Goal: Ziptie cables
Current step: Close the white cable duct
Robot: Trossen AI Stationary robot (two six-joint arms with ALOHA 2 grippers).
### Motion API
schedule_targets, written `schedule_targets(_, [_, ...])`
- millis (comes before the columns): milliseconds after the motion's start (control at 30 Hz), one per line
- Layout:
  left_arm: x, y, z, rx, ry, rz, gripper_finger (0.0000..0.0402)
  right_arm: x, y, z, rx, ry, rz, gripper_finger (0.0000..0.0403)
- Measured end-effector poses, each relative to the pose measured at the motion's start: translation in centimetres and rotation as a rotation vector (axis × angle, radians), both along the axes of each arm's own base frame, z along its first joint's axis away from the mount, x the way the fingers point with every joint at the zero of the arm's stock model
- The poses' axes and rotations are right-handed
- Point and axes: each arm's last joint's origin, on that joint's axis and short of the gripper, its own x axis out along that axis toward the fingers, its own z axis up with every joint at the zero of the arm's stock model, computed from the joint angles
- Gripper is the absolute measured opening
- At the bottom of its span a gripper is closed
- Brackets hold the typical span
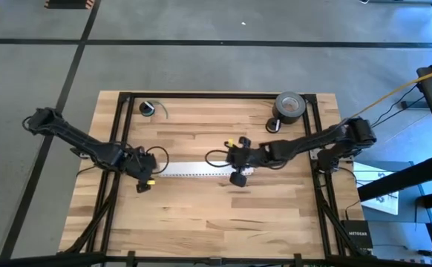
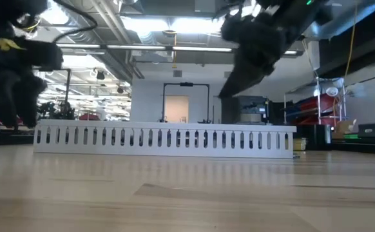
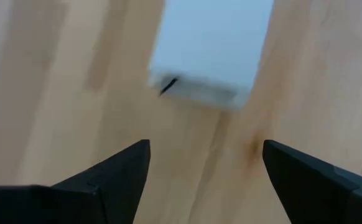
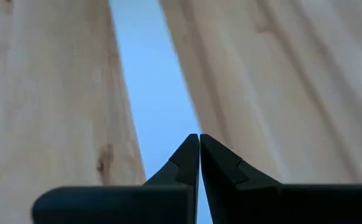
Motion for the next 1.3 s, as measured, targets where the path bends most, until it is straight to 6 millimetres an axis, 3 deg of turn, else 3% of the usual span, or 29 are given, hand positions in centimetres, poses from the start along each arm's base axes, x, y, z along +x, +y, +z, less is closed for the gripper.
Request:
schedule_targets(133, [0.3, 0.1, -1.7, -0.017, -0.028, -0.007, 0.0275, 1.5, -0.6, -1.4, 0.062, -0.033, 0.037, 0.0])
schedule_targets(433, [0.6, 0.9, -3.4, 0.037, -0.049, -0.019, 0.0209, 4.2, -0.3, -3.2, 0.108, -0.192, 0.095, 0.0])
schedule_targets(967, [1.4, 0.7, -3.2, 0.099, -0.134, -0.191, 0.0044, 5.6, -0.1, -6.0, 0.125, -0.23, 0.111, 0.0])
schedule_targets(1133, [1.5, 0.6, -3.3, 0.097, -0.155, -0.194, 0.0008, 5.5, -0.1, -6.4, 0.135, -0.211, 0.1, 0.0])
schedule_targets(1300, [0.9, 0.8, -5.0, 0.062, -0.192, -0.193, 0.0001, 5.5, -0.2, -6.4, 0.132, -0.212, 0.092, 0.0])
